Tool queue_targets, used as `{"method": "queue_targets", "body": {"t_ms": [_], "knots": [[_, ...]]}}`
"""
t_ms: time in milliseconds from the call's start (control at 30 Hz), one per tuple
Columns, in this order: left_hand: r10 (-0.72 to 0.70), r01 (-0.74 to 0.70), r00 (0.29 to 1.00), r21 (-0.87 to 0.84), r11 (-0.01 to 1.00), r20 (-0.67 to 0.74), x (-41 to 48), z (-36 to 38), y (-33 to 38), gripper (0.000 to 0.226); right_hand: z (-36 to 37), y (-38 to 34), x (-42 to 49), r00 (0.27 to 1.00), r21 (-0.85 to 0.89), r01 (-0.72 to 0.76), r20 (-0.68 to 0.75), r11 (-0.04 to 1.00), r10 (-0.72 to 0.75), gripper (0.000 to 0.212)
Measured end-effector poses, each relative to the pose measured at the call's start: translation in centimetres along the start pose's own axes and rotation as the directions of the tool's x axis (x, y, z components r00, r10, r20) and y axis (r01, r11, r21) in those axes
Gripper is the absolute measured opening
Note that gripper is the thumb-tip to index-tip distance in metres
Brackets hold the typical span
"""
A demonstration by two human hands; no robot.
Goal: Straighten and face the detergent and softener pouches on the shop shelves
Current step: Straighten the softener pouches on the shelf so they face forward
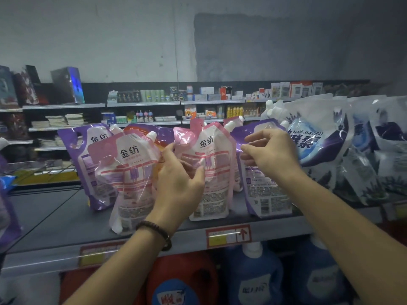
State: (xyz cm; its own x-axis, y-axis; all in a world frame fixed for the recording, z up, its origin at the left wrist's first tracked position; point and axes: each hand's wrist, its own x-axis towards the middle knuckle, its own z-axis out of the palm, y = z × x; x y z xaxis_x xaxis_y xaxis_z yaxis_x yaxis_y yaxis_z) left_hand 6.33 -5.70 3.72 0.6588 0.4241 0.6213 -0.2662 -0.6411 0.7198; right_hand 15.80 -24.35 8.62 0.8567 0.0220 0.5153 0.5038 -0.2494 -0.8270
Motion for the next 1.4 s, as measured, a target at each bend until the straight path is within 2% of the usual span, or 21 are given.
{"method": "queue_targets", "body": {"t_ms": [167,267,400,500,600,733,867,933,1133,1300,1400], "knots": [[0.155,-0.157,0.986,-0.024,0.987,-0.060,-1.3,2.2,0.7,0.063,-1.8,1.3,0.2,0.998,-0.081,-0.001,-0.070,0.997,-0.004,0.016],[0.188,-0.188,0.982,-0.033,0.982,0.005,-1.4,3.4,1.6,0.047,-3.0,1.8,0.4,0.989,-0.195,0.003,-0.143,0.981,-0.032,0.019],[0.203,-0.200,0.967,-0.036,0.979,0.151,-1.2,4.9,2.5,0.028,-4.8,1.9,0.8,0.979,-0.225,-0.004,-0.201,0.974,-0.042,0.032],[0.183,-0.185,0.963,-0.012,0.983,0.197,-1.0,5.6,2.9,0.031,-5.6,2.0,1.5,0.979,-0.234,-0.028,-0.202,0.972,-0.020,0.037],[0.128,-0.135,0.954,0.010,0.991,0.272,-1.1,6.3,3.3,0.041,-6.3,1.8,2.1,0.988,-0.172,-0.083,-0.146,0.982,0.058,0.045],[0.061,-0.018,0.908,-0.108,0.994,0.415,-1.5,7.4,3.9,0.045,-6.6,1.7,3.1,0.980,-0.074,-0.193,-0.065,0.978,0.189,0.055],[0.037,0.026,0.919,-0.153,0.988,0.392,-1.5,8.3,3.7,0.059,-6.9,1.9,3.7,0.962,0.016,-0.269,-0.042,0.963,0.269,0.054],[0.009,0.054,0.933,-0.165,0.985,0.359,-1.3,8.6,3.7,0.052,-7.1,1.9,3.9,0.957,0.035,-0.288,-0.023,0.957,0.289,0.053],[-0.061,0.097,0.964,-0.130,0.987,0.258,-0.6,9.0,3.4,0.028,-6.8,2.3,4.2,0.966,-0.076,-0.258,-0.043,0.963,0.255,0.047],[-0.070,0.107,0.967,-0.139,0.985,0.246,-0.2,9.3,3.4,0.027,-6.9,2.2,3.9,0.978,-0.144,-0.206,-0.049,0.968,0.201,0.039],[-0.052,0.074,0.969,-0.081,0.994,0.243,0.3,9.5,3.2,0.018,-7.1,2.0,3.8,0.976,-0.140,-0.218,-0.044,0.966,0.214,0.036]]}}
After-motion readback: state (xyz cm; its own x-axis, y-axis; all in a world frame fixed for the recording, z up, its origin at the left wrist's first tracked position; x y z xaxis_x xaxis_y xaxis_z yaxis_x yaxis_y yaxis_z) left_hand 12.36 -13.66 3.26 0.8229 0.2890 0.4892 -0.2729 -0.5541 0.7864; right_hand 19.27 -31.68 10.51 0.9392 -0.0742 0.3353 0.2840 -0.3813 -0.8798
